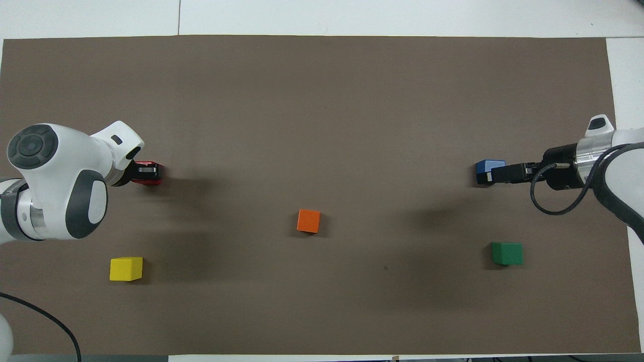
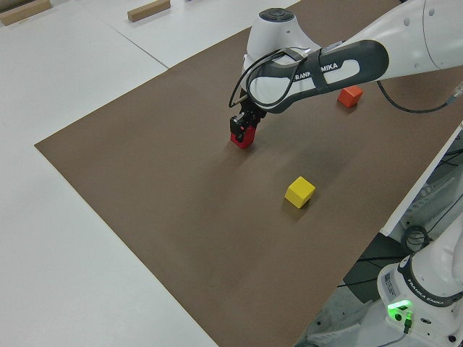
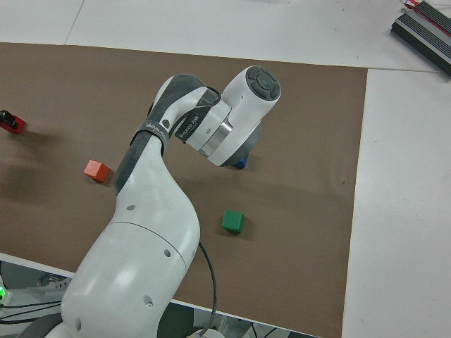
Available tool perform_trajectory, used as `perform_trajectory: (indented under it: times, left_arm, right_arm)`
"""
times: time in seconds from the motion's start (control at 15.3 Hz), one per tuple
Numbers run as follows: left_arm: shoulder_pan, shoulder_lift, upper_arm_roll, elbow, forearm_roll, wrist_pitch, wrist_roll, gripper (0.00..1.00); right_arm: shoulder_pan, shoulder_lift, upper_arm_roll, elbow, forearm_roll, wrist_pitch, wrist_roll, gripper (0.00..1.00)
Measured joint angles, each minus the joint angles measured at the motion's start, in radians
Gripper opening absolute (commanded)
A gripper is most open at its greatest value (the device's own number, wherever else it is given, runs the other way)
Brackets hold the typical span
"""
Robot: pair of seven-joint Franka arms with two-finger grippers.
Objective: Transfer red block to right arm and stack on blue block
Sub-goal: 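Grasp and lift the red block with the left gripper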
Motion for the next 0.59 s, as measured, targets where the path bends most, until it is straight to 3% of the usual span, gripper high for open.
perform_trajectory:
  times: [0.2, 0.39, 0.59]
  left_arm:
    - [-0.016, -0.001, 0.000, 0.216, -0.128, -0.308, -0.085, 0.00]
    - [-0.028, -0.030, -0.021, 0.437, -0.252, -0.627, -0.344, 0.00]
    - [-0.061, -0.095, -0.060, 0.505, -0.385, -0.739, -0.602, 0.00]
  right_arm:
    - [-0.016, 0.002, 0.000, -0.045, 0.228, -0.091, -0.129, 1.00]
    - [-0.023, 0.003, -0.001, -0.080, 0.417, -0.250, -0.196, 1.00]
    - [-0.028, 0.001, -0.001, -0.116, 0.546, -0.377, -0.268, 1.00]
